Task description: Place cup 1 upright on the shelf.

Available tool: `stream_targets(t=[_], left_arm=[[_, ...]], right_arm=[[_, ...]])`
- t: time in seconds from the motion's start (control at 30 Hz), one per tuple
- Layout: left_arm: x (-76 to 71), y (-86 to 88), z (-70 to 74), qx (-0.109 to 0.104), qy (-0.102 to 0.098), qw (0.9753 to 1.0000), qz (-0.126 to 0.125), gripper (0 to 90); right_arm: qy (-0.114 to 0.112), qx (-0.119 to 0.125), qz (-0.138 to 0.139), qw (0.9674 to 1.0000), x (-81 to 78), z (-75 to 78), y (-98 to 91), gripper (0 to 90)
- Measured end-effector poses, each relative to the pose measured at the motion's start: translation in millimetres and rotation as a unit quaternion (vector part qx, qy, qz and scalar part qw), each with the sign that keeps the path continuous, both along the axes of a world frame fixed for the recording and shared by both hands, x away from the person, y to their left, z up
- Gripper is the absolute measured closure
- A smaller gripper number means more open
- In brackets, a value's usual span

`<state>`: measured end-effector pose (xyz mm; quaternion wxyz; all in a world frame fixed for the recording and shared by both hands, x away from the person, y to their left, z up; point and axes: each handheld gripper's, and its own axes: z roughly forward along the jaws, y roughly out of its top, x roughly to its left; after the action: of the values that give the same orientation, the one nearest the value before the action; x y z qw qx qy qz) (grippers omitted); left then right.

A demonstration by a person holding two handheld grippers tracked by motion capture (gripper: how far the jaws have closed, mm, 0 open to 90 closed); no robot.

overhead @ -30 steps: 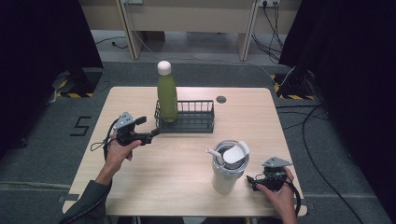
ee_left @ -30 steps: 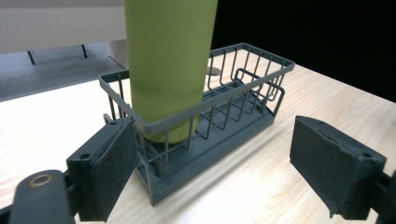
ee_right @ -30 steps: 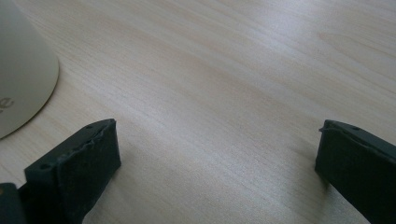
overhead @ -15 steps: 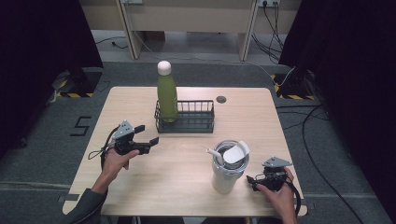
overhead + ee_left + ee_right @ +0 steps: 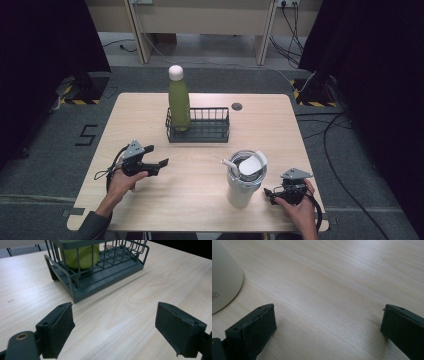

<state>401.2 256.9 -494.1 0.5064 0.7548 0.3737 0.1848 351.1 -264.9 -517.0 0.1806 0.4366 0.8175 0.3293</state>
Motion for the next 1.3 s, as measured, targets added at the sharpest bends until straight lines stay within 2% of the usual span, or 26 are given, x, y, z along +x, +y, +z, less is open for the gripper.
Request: stream_targets(t=[0.13,0.53,0.63,0.83,0.9,1.03,1.1,1.3], left_arm=[[-3.8,1.8,-4.9,0.002,0.006,1.0000,0.000,14.7],[-11.9,4.3,-16.2,0.036,0.036,0.9987,-0.003,14.8],[-15.7,5.0,-19.3,0.056,0.042,0.9975,-0.003,14.8],[-21.4,8.2,-20.6,0.074,0.057,0.9956,0.001,14.8],[-23.5,9.2,-22.5,0.077,0.067,0.9947,0.001,14.8],[-27.4,8.9,-23.5,0.083,0.071,0.9941,-0.003,14.8],[-29.9,7.7,-24.2,0.095,0.070,0.9930,-0.003,14.8],[-32.5,8.9,-27.7,0.101,0.080,0.9916,-0.004,14.9]], right_arm=[[0.000,0.000,0.000,1.0000,0.0,0.0,0.0,0.3],[0.000,0.000,0.000,1.0000,0.1,0.0,-0.1,0.3],[0.000,0.000,0.000,1.0000,0.0,0.0,0.0,0.3],[0.000,0.000,0.000,1.0000,0.0,0.0,0.0,0.3],[0.000,0.000,0.000,1.0000,0.0,0.0,0.0,0.3],[0.000,0.000,0.000,1.0000,0.0,0.0,0.0,0.3],[0.000,0.000,0.000,1.0000,0.0,0.0,0.0,0.3],[0.000,0.000,0.000,1.0000,0.0,0.0,0.0,0.3]])
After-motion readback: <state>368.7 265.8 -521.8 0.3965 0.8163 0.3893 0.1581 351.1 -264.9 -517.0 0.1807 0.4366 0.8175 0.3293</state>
